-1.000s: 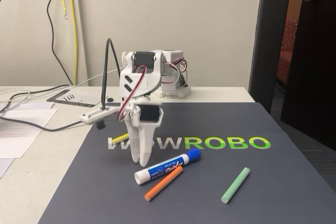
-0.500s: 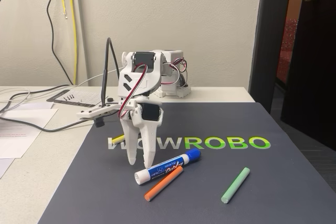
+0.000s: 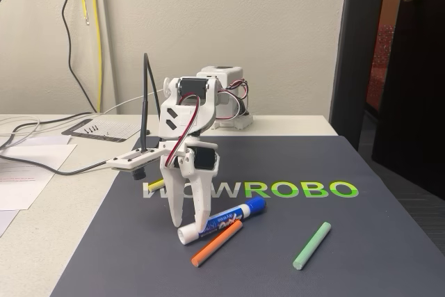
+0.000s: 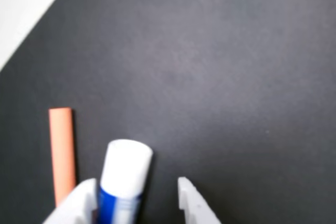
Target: Pick up the blue marker.
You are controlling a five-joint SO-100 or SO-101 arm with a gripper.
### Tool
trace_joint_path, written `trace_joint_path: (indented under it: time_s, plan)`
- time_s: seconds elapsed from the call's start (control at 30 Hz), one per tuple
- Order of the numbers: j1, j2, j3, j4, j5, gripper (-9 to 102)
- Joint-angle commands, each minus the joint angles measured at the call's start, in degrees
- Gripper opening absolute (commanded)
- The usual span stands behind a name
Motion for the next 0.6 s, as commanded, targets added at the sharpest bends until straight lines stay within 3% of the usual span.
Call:
trace_joint_path:
  time_s: [0.0, 0.37, 0.57]
  plan:
    - [-0.70, 2.20, -1.23, 2.37, 0.00, 16]
    - [-1.23, 2.99, -1.23, 5.80, 0.79, 0]
    - [-1.32, 4.57, -1.23, 4.57, 6.24, 0]
